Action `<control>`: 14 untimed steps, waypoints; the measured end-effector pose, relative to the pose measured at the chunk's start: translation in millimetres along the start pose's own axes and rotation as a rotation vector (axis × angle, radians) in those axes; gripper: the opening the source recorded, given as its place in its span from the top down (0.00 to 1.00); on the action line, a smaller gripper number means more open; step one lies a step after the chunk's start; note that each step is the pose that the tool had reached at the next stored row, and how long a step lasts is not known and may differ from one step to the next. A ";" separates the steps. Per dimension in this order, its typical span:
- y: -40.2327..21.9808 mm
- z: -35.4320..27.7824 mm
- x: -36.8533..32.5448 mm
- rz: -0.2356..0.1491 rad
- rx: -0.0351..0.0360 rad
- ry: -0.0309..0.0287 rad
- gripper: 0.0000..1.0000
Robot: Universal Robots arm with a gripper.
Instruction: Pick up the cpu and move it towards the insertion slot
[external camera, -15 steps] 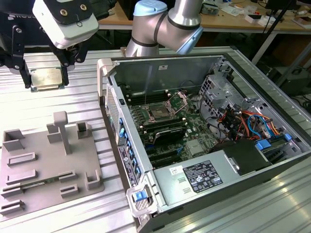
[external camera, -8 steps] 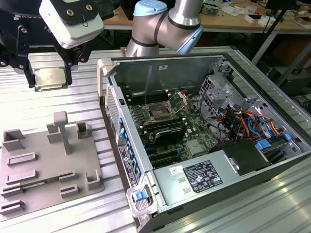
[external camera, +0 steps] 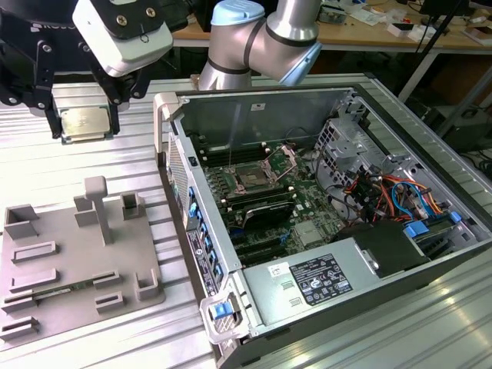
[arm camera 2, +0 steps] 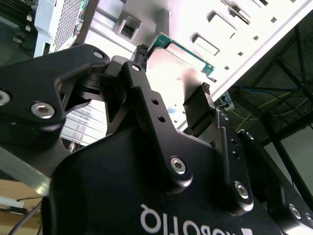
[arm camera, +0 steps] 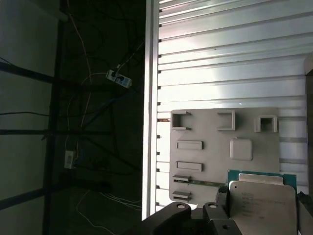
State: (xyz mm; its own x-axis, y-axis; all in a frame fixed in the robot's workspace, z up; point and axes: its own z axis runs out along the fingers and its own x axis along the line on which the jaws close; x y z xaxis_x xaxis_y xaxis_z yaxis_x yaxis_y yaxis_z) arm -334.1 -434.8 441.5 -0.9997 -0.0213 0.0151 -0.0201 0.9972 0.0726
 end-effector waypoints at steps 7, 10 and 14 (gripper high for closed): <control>-0.1 -0.1 -3.8 0.000 0.0000 0.0000 0.45; -0.1 -0.2 -4.7 0.000 0.0001 0.0001 0.45; -0.1 -0.1 -6.3 0.000 0.0001 0.0000 0.45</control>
State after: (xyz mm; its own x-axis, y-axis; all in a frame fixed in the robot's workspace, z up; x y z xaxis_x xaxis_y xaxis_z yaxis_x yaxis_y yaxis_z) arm -327.7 -434.8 441.5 -0.9997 -0.0213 0.0151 -0.0201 0.9972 0.0726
